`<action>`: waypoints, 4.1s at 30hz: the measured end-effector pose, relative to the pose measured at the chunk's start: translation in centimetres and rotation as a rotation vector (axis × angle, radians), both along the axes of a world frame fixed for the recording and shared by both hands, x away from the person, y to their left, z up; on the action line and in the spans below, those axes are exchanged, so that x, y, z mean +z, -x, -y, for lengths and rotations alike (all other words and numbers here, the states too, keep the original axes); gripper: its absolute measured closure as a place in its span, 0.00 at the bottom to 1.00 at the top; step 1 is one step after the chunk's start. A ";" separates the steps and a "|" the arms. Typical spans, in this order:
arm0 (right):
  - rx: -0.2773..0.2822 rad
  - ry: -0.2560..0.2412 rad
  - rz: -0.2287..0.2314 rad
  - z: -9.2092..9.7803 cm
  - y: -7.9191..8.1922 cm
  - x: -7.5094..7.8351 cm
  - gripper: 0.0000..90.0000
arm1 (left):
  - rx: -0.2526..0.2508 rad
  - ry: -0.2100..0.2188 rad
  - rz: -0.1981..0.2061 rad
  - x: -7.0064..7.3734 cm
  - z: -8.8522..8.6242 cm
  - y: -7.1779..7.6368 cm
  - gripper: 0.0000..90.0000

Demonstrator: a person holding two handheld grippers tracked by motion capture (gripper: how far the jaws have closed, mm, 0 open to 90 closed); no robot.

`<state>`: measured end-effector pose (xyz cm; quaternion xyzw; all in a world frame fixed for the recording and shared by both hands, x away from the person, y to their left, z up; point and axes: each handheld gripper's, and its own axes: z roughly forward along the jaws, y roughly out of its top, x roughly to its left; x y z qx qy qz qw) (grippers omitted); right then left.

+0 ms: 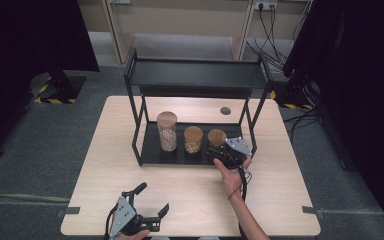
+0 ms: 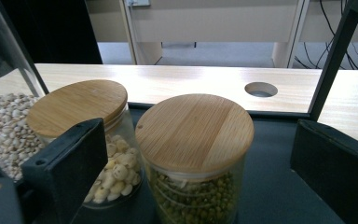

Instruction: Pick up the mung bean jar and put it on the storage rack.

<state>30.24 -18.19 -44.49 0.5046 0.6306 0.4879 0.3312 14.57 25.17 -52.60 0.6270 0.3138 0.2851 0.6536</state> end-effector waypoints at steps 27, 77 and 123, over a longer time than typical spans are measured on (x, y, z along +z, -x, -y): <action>0.106 -0.055 0.053 2.8 4.9 -0.1 0.04 | 0.007 -0.001 -0.002 0.0 0.0 0.0 0.01; 0.281 -0.101 0.100 4.1 11.7 -3.1 0.04 | 0.035 0.003 -0.012 -0.1 -0.3 -0.3 0.01; 0.343 -0.046 0.123 4.0 13.9 -3.7 0.04 | 0.024 -0.009 0.004 0.0 -0.2 -0.3 0.01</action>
